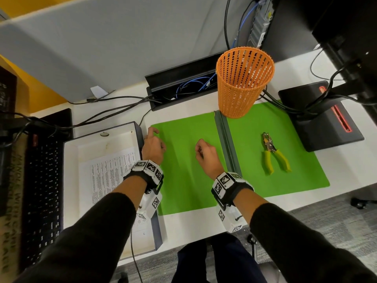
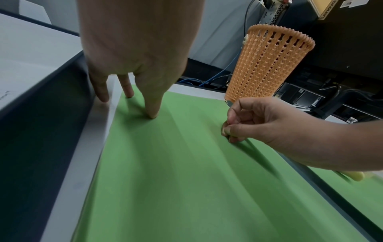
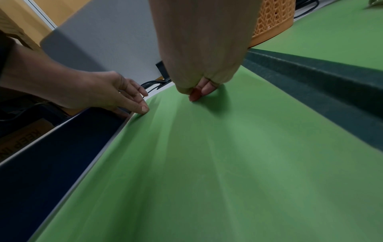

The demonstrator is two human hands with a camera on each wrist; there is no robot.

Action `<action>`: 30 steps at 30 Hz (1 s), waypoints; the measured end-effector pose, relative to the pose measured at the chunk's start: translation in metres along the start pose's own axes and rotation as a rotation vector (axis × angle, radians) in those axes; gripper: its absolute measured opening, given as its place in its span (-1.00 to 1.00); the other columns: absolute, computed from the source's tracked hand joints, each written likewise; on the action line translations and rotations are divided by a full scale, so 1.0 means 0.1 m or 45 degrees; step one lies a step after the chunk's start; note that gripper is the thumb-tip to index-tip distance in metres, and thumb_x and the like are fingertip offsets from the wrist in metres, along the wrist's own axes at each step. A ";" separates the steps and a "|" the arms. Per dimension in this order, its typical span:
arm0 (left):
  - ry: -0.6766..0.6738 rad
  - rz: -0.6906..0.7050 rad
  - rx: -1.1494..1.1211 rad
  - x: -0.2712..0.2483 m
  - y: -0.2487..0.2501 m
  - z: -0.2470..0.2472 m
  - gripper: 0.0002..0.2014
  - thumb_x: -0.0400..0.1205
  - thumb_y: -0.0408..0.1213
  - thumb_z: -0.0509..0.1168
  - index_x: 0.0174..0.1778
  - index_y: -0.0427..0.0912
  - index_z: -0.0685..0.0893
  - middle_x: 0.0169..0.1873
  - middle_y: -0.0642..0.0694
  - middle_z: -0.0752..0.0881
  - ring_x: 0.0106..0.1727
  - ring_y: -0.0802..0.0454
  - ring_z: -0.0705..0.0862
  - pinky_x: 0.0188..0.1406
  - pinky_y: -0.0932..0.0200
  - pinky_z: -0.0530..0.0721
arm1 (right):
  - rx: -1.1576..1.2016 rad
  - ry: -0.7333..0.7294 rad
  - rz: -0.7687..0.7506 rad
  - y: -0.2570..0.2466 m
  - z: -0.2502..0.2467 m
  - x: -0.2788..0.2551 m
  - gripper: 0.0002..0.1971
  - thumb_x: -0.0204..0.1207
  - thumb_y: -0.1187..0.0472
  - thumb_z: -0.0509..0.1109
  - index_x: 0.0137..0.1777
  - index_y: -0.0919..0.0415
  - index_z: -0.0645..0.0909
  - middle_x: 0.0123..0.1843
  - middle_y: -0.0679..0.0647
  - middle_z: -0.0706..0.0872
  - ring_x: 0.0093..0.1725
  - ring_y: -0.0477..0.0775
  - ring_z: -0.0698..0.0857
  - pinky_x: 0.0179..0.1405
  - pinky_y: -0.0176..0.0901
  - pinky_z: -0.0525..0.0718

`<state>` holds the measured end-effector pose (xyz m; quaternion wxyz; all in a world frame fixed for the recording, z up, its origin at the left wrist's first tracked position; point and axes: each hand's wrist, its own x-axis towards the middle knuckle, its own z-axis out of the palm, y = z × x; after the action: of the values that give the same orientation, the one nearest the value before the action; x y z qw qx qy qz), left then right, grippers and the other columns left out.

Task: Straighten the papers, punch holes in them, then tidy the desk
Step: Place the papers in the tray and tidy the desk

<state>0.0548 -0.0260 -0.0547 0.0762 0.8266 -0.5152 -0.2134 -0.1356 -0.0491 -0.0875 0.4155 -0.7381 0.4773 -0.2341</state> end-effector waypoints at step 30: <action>0.470 0.758 -0.444 0.47 1.58 -1.10 -0.95 0.57 -0.52 0.27 -0.19 -0.33 0.58 -0.21 -0.20 0.65 -0.18 -0.09 0.60 -0.15 0.05 0.54 | -0.354 0.541 -0.346 -1.06 -1.70 0.87 -0.86 0.46 0.41 0.26 -0.02 0.25 0.51 0.02 0.20 0.58 -0.04 0.18 0.57 -0.09 0.13 0.60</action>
<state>-0.0096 -0.1498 0.0859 0.3654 0.6401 -0.6662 -0.1139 -0.1698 -0.1725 0.0894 0.1657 -0.7795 0.4778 -0.3696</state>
